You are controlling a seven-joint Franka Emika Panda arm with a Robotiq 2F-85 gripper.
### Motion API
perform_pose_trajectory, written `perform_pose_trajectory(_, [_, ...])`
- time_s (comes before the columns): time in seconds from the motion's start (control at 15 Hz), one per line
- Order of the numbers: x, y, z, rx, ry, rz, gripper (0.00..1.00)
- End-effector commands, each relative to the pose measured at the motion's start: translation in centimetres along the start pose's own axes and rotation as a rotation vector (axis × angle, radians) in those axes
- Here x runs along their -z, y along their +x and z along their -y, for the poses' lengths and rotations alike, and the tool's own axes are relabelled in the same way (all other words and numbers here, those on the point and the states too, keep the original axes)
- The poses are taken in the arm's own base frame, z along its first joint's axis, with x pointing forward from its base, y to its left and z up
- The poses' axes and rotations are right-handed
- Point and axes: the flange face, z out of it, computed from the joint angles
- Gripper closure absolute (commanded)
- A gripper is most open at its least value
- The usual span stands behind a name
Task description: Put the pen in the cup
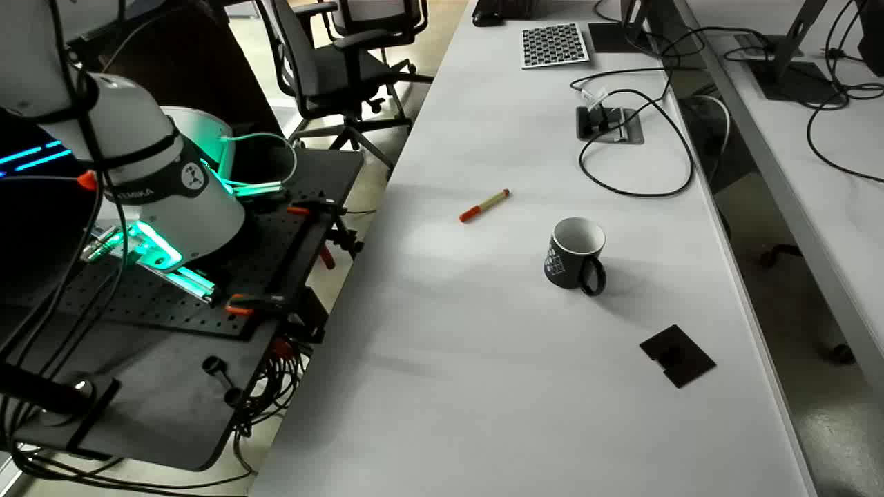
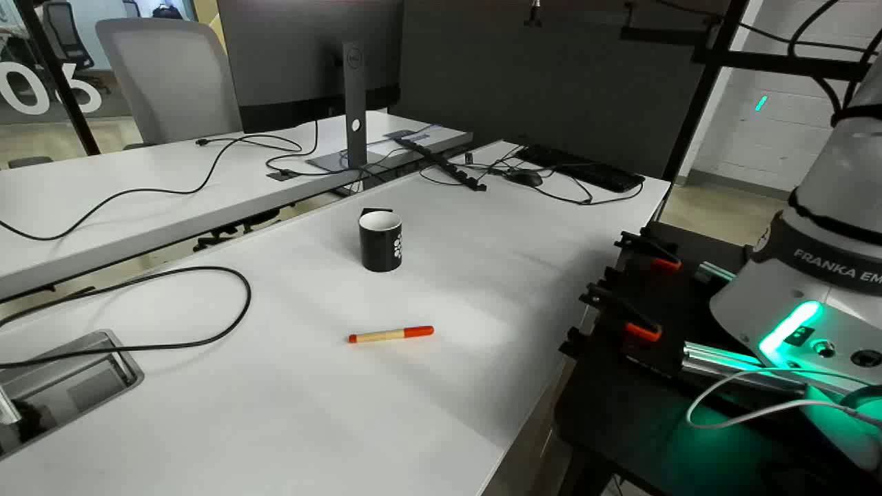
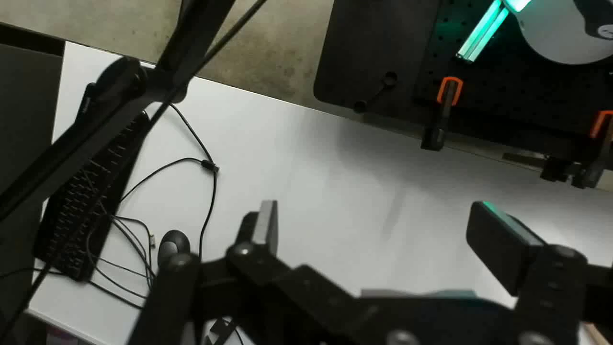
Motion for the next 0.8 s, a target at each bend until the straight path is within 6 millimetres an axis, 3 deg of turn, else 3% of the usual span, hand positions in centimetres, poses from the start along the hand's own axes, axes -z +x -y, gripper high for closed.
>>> perform_pose_trajectory(0.0, [0.04, 0.01, -0.01, 0.000, 0.000, 0.001, 0.00])
perform_pose_trajectory(0.53, [0.04, 0.01, -0.01, 0.000, 0.000, 0.001, 0.00])
perform_pose_trajectory(0.73, [-0.07, 0.46, 0.86, -0.001, 0.033, -0.008, 0.00])
